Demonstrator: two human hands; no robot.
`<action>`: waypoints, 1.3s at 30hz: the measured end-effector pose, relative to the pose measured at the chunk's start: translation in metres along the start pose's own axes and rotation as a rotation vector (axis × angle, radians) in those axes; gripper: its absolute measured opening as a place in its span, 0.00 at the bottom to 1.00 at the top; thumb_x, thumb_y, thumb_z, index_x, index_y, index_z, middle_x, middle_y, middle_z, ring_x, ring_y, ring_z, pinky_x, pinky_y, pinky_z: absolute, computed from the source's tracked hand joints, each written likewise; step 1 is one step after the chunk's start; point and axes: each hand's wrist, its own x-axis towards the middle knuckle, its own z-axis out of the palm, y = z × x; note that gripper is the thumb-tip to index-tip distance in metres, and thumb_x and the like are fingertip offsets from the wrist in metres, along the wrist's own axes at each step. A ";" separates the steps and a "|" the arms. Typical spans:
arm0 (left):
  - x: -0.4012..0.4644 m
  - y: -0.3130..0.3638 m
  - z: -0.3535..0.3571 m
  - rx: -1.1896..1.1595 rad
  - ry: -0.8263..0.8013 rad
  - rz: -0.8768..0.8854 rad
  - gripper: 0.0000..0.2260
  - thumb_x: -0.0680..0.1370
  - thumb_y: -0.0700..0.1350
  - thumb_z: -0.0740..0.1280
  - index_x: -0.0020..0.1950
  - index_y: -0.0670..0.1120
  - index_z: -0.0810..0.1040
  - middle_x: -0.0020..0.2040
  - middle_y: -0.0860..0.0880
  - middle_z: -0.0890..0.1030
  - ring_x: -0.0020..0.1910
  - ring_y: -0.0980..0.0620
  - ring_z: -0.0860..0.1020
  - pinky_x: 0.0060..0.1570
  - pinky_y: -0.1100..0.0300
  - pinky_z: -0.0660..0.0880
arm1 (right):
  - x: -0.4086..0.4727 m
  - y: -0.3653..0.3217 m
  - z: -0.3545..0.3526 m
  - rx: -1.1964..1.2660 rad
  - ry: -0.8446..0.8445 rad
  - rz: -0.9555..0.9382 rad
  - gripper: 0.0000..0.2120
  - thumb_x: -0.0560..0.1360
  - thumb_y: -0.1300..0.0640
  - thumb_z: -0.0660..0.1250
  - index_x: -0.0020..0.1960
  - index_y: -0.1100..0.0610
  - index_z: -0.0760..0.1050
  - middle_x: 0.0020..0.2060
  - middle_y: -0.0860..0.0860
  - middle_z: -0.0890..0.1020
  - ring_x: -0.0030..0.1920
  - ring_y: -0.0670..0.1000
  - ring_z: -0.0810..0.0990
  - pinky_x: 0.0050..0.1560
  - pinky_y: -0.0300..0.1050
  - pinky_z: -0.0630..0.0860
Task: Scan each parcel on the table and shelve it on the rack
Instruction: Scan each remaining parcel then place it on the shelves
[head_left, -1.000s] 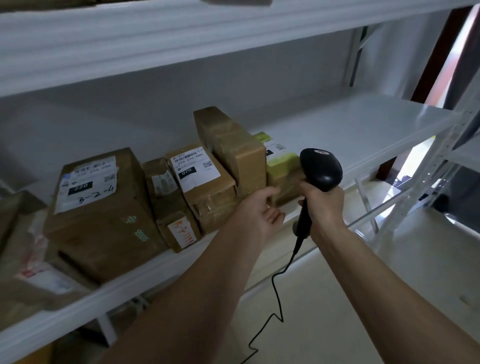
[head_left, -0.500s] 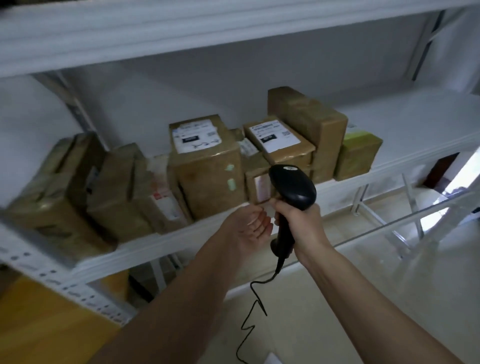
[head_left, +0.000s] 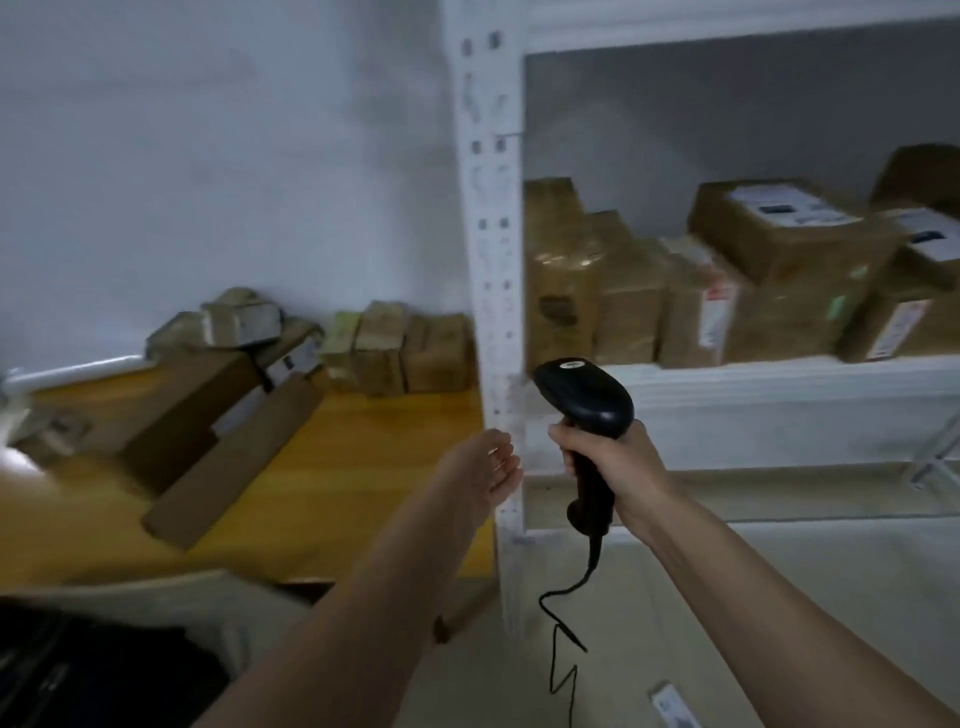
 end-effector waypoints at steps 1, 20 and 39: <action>-0.001 0.006 -0.022 0.032 0.019 0.028 0.03 0.77 0.34 0.65 0.44 0.39 0.74 0.41 0.43 0.76 0.42 0.48 0.76 0.43 0.57 0.75 | -0.001 0.005 0.020 -0.009 -0.017 0.004 0.05 0.71 0.64 0.73 0.38 0.58 0.80 0.27 0.53 0.77 0.29 0.49 0.75 0.37 0.43 0.74; 0.024 0.085 -0.259 0.738 0.315 0.296 0.09 0.76 0.47 0.70 0.55 0.46 0.77 0.50 0.48 0.78 0.50 0.50 0.78 0.55 0.52 0.78 | 0.022 0.046 0.233 -0.121 -0.189 0.156 0.05 0.72 0.64 0.73 0.39 0.59 0.78 0.29 0.53 0.75 0.31 0.51 0.73 0.38 0.46 0.72; 0.169 0.182 -0.324 1.092 0.566 0.146 0.27 0.76 0.48 0.71 0.73 0.45 0.66 0.68 0.43 0.71 0.61 0.44 0.74 0.55 0.53 0.77 | 0.186 0.046 0.335 -0.140 -0.281 0.387 0.05 0.72 0.63 0.73 0.39 0.60 0.78 0.28 0.53 0.78 0.30 0.51 0.76 0.33 0.44 0.74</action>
